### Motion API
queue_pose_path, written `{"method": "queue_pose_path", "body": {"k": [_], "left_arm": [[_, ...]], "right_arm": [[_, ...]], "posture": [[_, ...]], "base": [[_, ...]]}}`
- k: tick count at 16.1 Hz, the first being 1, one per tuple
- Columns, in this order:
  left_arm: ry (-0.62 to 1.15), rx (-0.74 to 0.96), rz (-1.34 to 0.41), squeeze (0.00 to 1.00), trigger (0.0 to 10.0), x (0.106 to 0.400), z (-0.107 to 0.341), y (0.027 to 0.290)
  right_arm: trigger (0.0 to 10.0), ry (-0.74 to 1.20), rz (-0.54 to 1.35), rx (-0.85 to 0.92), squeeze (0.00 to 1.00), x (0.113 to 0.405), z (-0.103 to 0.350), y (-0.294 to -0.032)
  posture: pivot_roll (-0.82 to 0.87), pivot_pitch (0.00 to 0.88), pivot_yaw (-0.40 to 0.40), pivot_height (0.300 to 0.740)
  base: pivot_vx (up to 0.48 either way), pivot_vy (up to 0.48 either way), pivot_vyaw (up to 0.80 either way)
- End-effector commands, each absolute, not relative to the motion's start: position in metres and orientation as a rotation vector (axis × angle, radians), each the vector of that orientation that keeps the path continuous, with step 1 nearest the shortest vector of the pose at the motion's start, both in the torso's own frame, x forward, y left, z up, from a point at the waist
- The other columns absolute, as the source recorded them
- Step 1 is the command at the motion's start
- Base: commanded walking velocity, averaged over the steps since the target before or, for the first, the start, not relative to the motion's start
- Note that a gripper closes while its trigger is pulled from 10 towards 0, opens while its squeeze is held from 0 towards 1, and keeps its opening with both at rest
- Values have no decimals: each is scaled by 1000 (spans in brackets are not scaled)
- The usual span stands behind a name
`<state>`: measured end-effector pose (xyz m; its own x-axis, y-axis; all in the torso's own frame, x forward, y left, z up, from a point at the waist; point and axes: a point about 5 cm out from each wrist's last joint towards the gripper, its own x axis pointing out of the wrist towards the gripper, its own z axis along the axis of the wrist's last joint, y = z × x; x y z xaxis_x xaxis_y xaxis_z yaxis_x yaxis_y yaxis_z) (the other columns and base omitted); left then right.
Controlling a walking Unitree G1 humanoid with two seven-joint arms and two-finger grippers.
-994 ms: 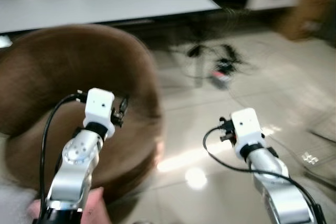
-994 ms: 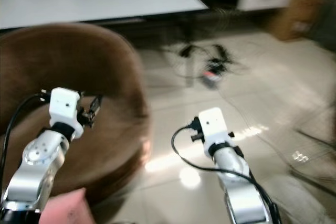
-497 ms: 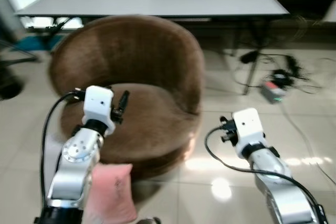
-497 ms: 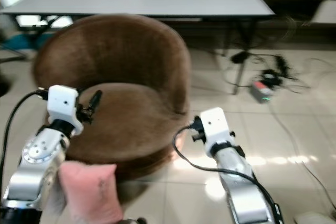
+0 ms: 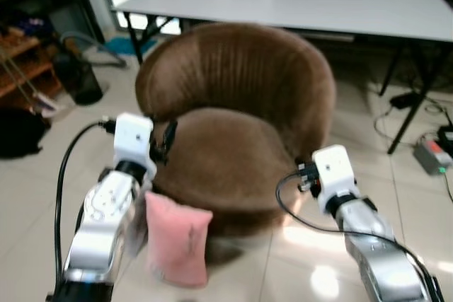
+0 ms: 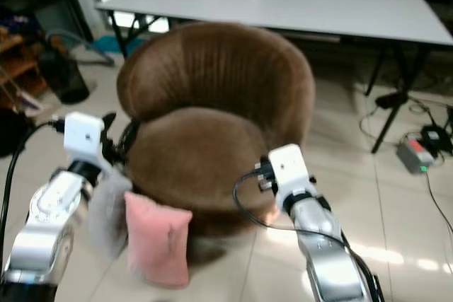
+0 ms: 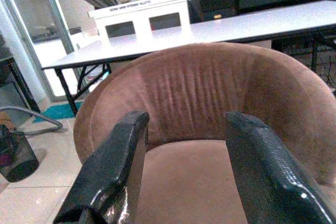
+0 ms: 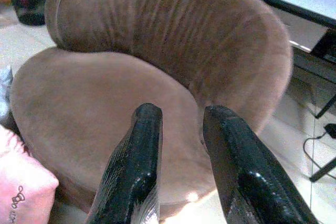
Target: Move the pillow to the sofa from floor
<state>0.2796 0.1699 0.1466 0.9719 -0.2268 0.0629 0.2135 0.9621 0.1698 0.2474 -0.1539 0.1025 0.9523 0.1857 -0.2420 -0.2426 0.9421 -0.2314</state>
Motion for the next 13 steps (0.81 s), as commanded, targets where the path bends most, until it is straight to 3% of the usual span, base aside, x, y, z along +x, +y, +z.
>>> {"method": "queue_pose_path", "body": {"k": [1, 13], "left_arm": [[-64, 164, -215, 0, 10000, 278, 143, 174], [-66, 156, -220, 0, 10000, 277, 141, 173]], "right_arm": [[10000, 188, 247, -246, 0, 249, 108, -148], [10000, 162, 324, -257, 0, 245, 106, -144]], "posture": [[-68, 0, 34, 740], [-68, 0, 26, 740]], "base": [[255, 0, 800], [254, 0, 800]]}}
